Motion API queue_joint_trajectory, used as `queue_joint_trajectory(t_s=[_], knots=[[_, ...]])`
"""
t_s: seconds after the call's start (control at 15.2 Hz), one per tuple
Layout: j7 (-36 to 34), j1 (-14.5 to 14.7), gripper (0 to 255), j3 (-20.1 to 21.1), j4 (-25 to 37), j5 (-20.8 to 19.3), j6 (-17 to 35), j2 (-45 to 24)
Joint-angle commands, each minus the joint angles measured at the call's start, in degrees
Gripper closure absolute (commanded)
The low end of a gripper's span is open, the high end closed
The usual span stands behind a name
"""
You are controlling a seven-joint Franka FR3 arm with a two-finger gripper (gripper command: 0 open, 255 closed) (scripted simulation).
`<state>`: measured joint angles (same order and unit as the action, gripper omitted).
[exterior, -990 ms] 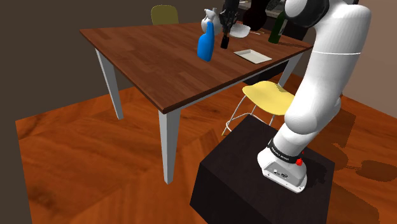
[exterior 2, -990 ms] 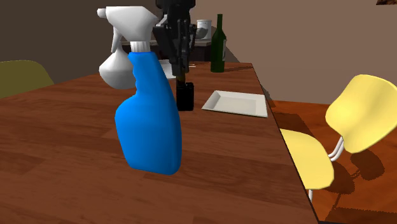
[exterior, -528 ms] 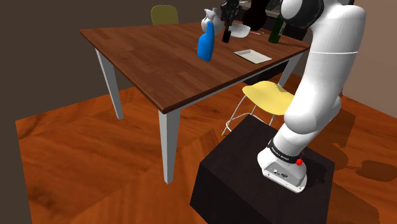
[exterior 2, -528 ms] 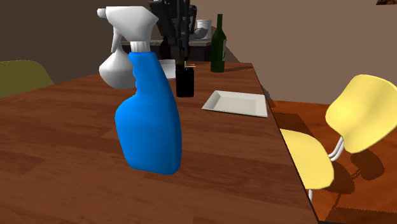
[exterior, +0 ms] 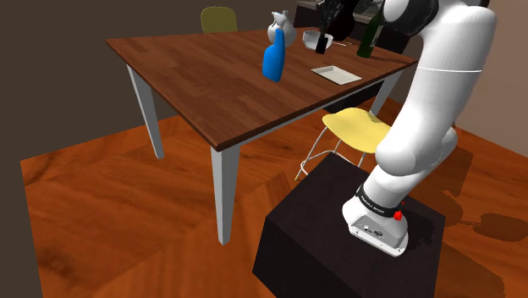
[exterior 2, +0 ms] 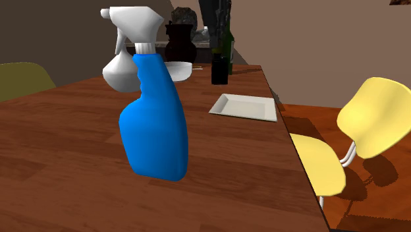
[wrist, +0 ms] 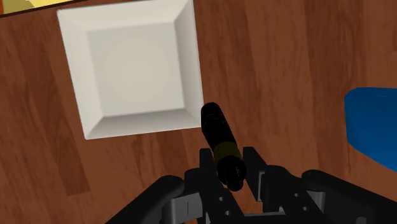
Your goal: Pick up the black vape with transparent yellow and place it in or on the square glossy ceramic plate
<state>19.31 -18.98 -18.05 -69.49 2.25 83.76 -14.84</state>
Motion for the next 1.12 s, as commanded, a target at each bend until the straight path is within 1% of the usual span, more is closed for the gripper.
queue_joint_trajectory(t_s=[0.0, 0.46, 1.06], knots=[[2.4, -1.4, 255, -0.9, -0.8, -0.1, -0.3, 1.2], [11.5, -7.7, 255, -4.1, 2.9, 1.0, -3.0, 0.2], [10.6, -6.3, 255, -3.8, -9.2, -0.4, 5.7, 3.8]])
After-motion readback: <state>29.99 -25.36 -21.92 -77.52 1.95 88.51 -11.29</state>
